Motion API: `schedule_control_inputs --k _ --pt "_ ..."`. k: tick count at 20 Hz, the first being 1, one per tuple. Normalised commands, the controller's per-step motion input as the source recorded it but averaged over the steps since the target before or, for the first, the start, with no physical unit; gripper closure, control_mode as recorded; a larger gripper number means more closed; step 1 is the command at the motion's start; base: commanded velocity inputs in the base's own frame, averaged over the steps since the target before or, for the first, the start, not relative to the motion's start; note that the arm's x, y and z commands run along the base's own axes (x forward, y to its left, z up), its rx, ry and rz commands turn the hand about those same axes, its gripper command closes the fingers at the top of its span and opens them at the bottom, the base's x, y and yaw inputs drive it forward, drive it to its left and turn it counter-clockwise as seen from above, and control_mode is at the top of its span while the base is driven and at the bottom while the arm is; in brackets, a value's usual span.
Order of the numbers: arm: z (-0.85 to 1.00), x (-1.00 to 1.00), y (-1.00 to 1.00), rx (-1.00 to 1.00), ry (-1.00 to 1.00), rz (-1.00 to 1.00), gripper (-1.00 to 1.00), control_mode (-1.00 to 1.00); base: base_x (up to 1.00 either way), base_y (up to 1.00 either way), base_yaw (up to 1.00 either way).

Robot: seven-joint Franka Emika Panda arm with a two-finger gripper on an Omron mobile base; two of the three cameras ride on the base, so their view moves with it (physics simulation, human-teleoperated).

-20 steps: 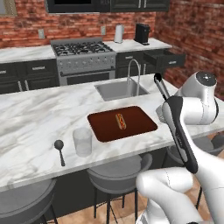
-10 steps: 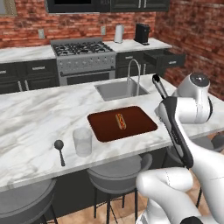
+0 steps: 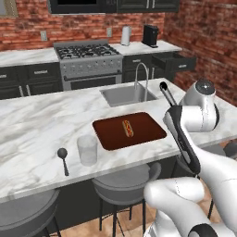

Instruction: Take the tongs from the drawer on the right and place them on the dining counter next to the tray containing the hot dog.

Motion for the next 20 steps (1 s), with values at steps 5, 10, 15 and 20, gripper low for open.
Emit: schedule_control_inputs --k 5,10,15,20 --pt "-0.18 0.15 -0.08 -0.01 0.00 0.00 1.00 -1.00 0.00 0.00 0.00" --pt "-0.18 0.16 -0.04 0.00 0.03 0.00 1.00 -1.00 0.00 0.00 0.00" --pt "-0.17 0.17 -0.02 0.00 0.11 0.00 1.00 -1.00 0.00 0.00 0.00" --pt "-0.17 0.15 -0.05 0.00 0.08 0.00 1.00 -1.00 0.00 0.00 0.00"
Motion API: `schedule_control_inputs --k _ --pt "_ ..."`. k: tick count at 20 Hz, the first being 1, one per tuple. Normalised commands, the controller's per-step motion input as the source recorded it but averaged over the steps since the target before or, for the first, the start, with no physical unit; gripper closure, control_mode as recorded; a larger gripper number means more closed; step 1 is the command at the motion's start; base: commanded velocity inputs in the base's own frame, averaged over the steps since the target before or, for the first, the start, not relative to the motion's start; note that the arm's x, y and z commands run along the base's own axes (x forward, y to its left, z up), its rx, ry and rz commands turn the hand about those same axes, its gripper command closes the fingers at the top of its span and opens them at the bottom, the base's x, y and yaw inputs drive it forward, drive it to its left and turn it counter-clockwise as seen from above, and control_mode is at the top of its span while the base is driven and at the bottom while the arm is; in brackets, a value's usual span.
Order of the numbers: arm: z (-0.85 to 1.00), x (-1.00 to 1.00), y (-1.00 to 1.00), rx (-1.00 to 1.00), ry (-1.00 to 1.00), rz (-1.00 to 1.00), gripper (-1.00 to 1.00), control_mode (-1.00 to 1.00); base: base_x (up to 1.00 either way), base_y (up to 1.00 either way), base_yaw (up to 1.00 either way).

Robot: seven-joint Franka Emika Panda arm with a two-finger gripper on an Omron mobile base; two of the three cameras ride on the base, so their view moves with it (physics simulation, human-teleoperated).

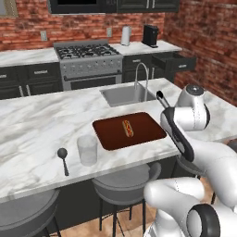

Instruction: Take the tongs from the drawer on the right and place them on the dining counter next to the tray containing the hot dog.

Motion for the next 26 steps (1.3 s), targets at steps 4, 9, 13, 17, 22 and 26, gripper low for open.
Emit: schedule_control_inputs --k 4,9,13,17,22,26 --pt "-0.14 0.15 -0.09 0.00 0.02 0.00 1.00 -1.00 0.00 0.00 0.00" --pt "-0.17 0.17 -0.06 0.00 0.00 0.00 1.00 -1.00 0.00 0.00 0.00" --pt "-0.21 0.17 0.00 0.00 0.00 0.00 1.00 -1.00 0.00 0.00 0.00" --pt "-0.19 0.15 0.00 0.00 0.00 0.00 1.00 -1.00 0.00 0.00 0.00" --pt "-0.16 0.11 0.00 0.00 0.00 0.00 1.00 -1.00 0.00 0.00 0.00" --pt "-0.14 0.09 0.00 0.00 0.00 0.00 1.00 -1.00 0.00 0.00 0.00"
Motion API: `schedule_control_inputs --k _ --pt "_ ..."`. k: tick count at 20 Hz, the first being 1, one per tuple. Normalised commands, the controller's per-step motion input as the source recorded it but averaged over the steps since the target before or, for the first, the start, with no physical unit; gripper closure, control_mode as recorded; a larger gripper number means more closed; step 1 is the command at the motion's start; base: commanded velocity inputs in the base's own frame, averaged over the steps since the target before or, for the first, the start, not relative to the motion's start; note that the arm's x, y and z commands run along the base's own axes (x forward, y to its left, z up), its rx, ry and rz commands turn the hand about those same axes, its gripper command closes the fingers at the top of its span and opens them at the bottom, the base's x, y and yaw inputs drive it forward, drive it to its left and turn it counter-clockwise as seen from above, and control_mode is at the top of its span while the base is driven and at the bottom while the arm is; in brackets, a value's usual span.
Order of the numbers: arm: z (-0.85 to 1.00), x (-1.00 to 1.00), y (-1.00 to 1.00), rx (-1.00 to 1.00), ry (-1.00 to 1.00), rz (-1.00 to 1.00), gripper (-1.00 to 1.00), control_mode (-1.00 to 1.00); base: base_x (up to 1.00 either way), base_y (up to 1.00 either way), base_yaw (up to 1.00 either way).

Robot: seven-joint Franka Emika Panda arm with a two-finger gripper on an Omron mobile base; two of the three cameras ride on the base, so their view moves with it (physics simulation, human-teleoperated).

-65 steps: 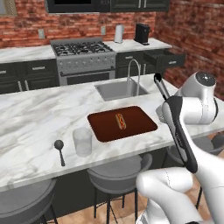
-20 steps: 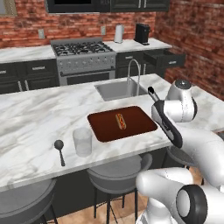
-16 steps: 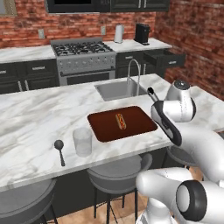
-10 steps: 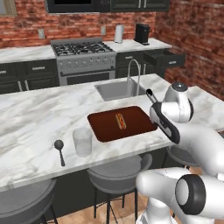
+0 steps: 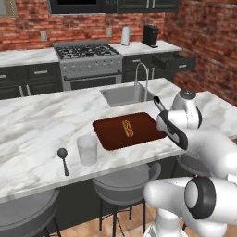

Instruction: Take the tongs from the drawer on the right and place them on the dining counter next to the tray containing the hot dog.

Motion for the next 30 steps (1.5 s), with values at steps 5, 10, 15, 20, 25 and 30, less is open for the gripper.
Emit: schedule_control_inputs --k 5,10,15,20,25,30 --pt "-0.09 0.06 0.00 0.00 0.00 0.00 1.00 -1.00 0.00 0.00 0.00" --pt "-0.07 0.05 0.00 0.00 0.00 0.00 1.00 -1.00 0.00 0.00 0.00" --pt "-0.08 0.08 0.00 0.00 0.00 0.00 1.00 -1.00 0.00 0.00 0.00" --pt "-0.08 0.11 0.00 0.00 0.00 0.00 1.00 -1.00 0.00 0.00 0.00" --pt "-0.08 0.11 0.00 0.00 0.00 0.00 1.00 -1.00 0.00 0.00 0.00" --pt "-0.08 0.09 0.00 0.00 0.00 0.00 1.00 -1.00 0.00 0.00 0.00"
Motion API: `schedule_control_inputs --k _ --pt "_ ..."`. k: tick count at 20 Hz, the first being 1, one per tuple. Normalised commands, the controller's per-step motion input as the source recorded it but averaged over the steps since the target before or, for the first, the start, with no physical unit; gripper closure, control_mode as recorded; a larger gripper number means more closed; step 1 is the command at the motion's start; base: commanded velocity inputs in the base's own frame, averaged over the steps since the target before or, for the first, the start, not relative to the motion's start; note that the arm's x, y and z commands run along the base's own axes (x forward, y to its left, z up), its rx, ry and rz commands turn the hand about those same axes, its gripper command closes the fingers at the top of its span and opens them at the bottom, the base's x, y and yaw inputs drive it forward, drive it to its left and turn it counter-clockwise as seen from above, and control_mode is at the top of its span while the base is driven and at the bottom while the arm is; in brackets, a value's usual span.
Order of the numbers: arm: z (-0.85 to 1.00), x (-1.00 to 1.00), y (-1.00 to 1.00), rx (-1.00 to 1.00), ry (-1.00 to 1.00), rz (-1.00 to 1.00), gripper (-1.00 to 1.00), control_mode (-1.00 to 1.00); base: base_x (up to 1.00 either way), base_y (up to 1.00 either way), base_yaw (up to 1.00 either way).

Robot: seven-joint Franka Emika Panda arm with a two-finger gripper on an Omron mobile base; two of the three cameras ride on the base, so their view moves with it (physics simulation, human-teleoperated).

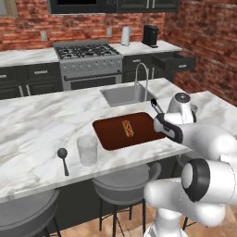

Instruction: Take the tongs from the drawer on the right and place them on the dining counter next to the tray containing the hot dog.

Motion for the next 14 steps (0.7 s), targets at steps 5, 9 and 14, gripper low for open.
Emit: schedule_control_inputs --k 5,9,14 --pt "-0.07 0.11 0.00 0.00 0.00 0.00 1.00 -1.00 0.00 0.00 0.00" --pt "-0.07 0.08 0.00 0.00 0.00 0.00 1.00 -1.00 0.00 0.00 0.00" --pt "-0.04 0.05 -0.01 0.00 0.00 0.00 1.00 -1.00 0.00 0.00 0.00"
